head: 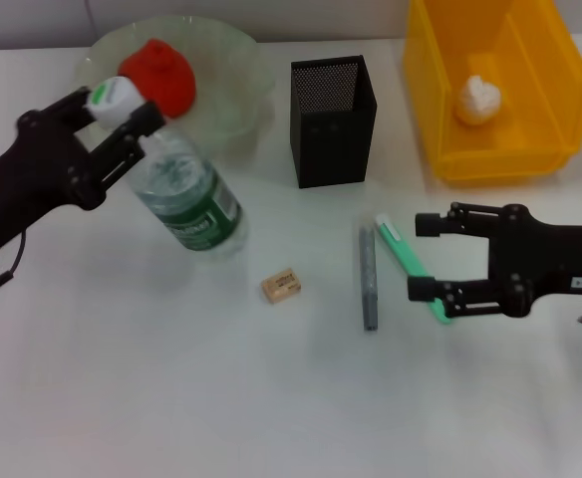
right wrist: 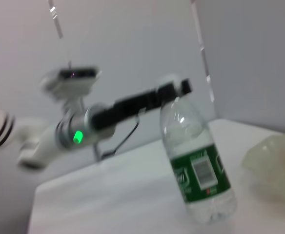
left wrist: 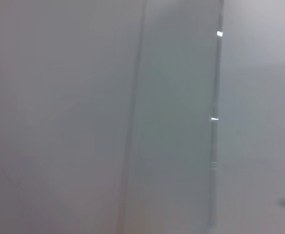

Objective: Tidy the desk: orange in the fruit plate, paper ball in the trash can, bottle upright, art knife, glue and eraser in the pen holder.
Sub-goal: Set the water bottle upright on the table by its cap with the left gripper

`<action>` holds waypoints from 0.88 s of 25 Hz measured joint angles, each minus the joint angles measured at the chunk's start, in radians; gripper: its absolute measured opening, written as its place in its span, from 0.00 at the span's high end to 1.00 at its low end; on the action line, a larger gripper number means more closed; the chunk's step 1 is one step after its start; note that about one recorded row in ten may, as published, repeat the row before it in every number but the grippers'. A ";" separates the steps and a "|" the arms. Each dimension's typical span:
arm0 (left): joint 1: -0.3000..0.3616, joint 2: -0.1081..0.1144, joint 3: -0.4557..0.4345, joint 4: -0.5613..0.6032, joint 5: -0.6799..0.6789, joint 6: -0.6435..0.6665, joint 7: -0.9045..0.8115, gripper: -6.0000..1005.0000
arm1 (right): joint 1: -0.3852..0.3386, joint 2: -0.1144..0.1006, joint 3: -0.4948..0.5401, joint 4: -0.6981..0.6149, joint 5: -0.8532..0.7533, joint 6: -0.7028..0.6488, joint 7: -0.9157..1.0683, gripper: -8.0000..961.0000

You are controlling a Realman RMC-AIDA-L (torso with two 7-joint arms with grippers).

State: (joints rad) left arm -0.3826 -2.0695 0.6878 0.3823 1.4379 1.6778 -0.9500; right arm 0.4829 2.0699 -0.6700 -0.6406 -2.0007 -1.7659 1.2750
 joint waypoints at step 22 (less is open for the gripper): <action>-0.075 -0.011 -0.042 -0.368 -0.284 -0.244 0.590 0.49 | 0.028 0.012 0.032 0.254 0.130 0.156 -0.160 0.13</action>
State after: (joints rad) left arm -0.4576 -2.0801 0.6459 0.0145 1.1538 1.4335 -0.3600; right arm 0.5105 2.0816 -0.6384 -0.3863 -1.8703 -1.6095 1.1151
